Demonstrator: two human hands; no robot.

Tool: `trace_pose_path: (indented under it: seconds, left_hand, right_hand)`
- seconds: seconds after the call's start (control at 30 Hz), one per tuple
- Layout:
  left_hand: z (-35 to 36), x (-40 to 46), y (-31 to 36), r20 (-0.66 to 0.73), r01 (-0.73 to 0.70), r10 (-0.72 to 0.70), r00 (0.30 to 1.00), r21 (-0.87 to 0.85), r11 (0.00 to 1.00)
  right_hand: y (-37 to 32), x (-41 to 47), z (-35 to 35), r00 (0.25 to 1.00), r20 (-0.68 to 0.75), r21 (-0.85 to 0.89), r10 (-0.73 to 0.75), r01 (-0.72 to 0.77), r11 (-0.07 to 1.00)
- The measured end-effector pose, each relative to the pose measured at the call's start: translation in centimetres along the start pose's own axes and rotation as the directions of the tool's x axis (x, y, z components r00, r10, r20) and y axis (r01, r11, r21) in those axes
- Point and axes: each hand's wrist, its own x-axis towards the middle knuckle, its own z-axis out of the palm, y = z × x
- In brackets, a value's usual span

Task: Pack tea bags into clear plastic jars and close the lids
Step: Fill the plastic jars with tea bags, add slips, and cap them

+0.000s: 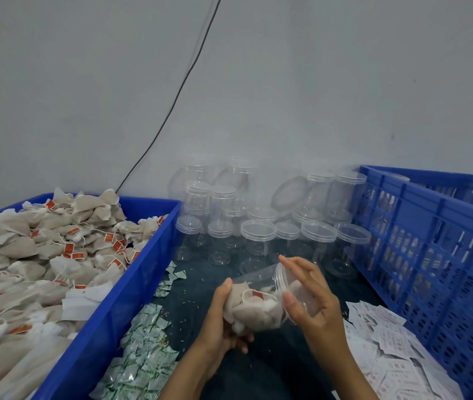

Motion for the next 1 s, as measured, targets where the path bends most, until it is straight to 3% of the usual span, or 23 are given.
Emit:
trace_pose_path:
  seconds: [0.2, 0.4, 0.5, 0.63, 0.73, 0.8, 0.9, 1.0]
  left_hand:
    - [-0.4, -0.5, 0.2, -0.045, 0.133, -0.128, 0.991, 0.108, 0.985]
    - [-0.4, -0.9, -0.1, 0.092, 0.225, -0.240, 0.966, 0.149, 0.963]
    - [-0.1, -0.6, -0.6, 0.097, 0.081, -0.090, 0.991, 0.098, 0.992]
    - [0.4, -0.4, -1.0, -0.033, -0.207, 0.207, 0.978, 0.012, 0.978]
    - [0.8, -0.4, -1.3, -0.068, -0.271, 0.272, 0.960, 0.020, 0.962]
    - [0.8, -0.4, -1.3, -0.061, -0.196, 0.197, 0.979, 0.018, 0.980]
    - [0.3, -0.6, -0.6, 0.038, 0.033, -0.032, 0.999, -0.040, 0.999]
    - [-0.5, -0.6, -0.1, 0.208, 0.245, -0.228, 0.951, -0.059, 0.968]
  right_hand:
    - [0.5, -0.1, -0.2, 0.991, 0.057, -0.107, -0.119, 0.125, 0.986]
    - [1.0, -0.1, -0.8, 0.987, 0.080, -0.184, -0.138, 0.151, 0.971]
    - [1.0, -0.2, -0.8, 0.995, 0.065, -0.190, -0.081, 0.092, 0.977]
    - [0.6, 0.2, 0.4, 0.968, -0.086, 0.037, 0.237, -0.235, 0.971]
    - [0.5, 0.2, 0.7, 0.947, -0.152, 0.097, 0.284, -0.272, 0.958]
    - [0.2, 0.0, 0.5, 0.970, -0.135, 0.066, 0.200, -0.193, 0.979]
    - [-0.5, 0.3, -0.4, 0.999, -0.014, -0.020, 0.045, -0.045, 0.999]
    - [-1.2, 0.6, -1.1, 0.994, 0.082, -0.026, -0.073, 0.075, 0.997]
